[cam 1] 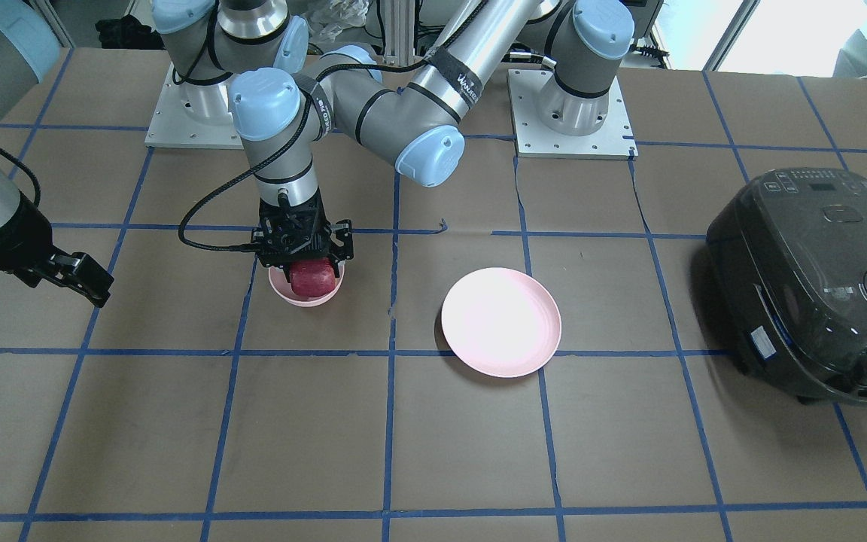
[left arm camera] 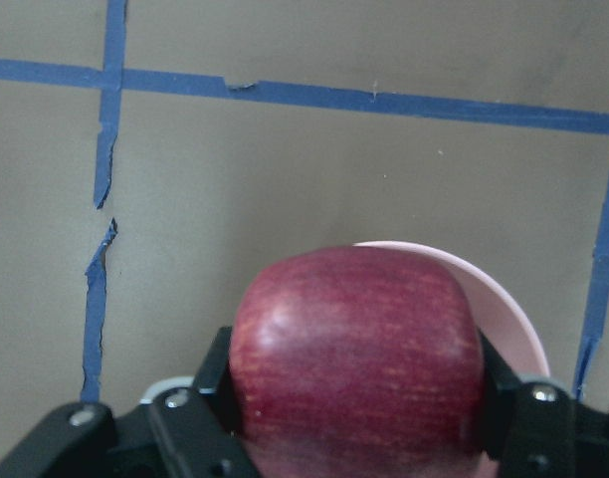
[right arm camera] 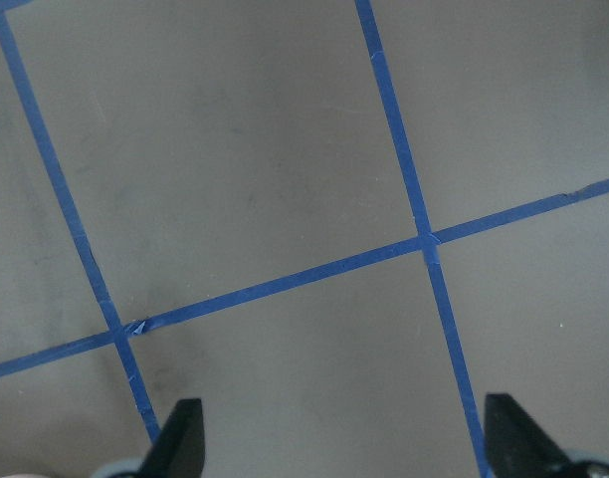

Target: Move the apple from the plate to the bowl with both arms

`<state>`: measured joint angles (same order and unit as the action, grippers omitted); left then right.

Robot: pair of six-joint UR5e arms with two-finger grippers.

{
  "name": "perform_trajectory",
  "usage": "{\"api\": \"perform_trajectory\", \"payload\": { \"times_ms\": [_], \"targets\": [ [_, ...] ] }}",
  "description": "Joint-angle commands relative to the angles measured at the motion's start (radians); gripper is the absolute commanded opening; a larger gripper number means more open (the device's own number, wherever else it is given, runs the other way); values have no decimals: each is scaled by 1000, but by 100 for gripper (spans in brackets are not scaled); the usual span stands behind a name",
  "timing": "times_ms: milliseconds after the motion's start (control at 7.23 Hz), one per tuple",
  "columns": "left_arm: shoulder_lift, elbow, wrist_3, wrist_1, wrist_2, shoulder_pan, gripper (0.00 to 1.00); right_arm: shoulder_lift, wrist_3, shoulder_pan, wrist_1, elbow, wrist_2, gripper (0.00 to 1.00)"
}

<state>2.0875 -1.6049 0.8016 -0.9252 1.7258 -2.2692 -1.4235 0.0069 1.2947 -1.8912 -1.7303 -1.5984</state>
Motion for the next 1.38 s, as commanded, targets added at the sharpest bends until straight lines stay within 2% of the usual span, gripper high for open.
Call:
{"api": "perform_trajectory", "payload": {
  "times_ms": [0, 415, 553, 830, 968, 1245],
  "targets": [
    [3, -1, 5, 0, 0, -21, 51, 0, -2, 0, 1, 0, -2, 100],
    [19, -1, 36, 0, 3, -39, 51, -2, -2, 0, 0, 8, 1, 100],
    [31, -3, 31, 0, 3, -39, 63, -5, -10, 0, -3, 8, -5, 100],
    [40, 0, 37, 2, 8, -39, 93, -15, -47, 2, -6, 12, -5, 100],
    [30, -1, 39, 5, 6, -39, 100, -18, -50, 2, -9, 17, -8, 100],
    [-4, 3, 24, 3, -3, -36, 100, -31, -48, 3, -2, 32, -9, 100]
  ]
}}
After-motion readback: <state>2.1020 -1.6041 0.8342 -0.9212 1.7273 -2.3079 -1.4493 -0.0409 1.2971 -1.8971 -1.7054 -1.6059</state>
